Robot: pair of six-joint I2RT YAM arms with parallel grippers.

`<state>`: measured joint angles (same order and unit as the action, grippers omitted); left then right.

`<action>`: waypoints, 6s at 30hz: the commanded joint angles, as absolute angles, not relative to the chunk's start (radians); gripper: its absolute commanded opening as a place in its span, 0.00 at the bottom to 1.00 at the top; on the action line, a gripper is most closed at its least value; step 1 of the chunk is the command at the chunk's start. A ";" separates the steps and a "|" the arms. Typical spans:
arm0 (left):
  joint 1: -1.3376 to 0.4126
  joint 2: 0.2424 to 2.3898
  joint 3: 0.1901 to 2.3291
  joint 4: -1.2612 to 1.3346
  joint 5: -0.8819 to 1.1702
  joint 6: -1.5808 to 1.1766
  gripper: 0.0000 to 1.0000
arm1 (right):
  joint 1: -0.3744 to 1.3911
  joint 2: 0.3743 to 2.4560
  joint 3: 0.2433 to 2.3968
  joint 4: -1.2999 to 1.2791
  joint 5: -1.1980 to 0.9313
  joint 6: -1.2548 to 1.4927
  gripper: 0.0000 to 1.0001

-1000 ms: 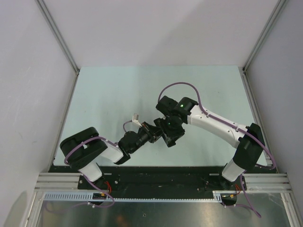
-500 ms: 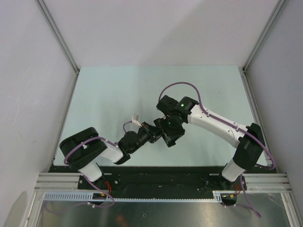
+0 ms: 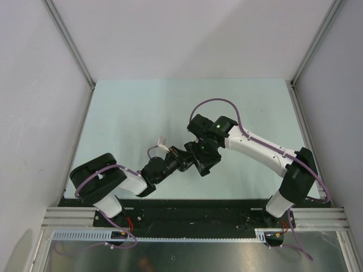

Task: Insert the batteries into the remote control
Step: Load the battery cover into the remote control, then place the remote control at the center of the board.

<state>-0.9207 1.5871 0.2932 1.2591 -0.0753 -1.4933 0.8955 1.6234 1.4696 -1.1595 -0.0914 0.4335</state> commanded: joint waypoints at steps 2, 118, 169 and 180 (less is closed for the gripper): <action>-0.931 1.526 0.316 1.585 -0.041 -1.551 0.00 | 0.890 1.632 1.460 -1.123 -0.018 0.436 0.00; -0.753 1.413 0.282 1.588 0.543 -1.559 0.00 | 0.756 1.048 0.407 0.436 -0.635 1.017 0.02; -0.680 1.405 1.012 -0.619 -0.570 -0.741 0.00 | 0.707 0.830 0.742 -0.640 0.257 0.627 0.59; -0.745 1.853 1.406 -0.894 -0.730 -0.689 0.00 | 0.733 0.838 0.784 -0.672 0.299 0.598 0.62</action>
<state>-0.7006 1.7988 1.2770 -0.7761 -0.6159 -0.7647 0.7273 0.8444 0.7422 -0.6483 0.2451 0.6228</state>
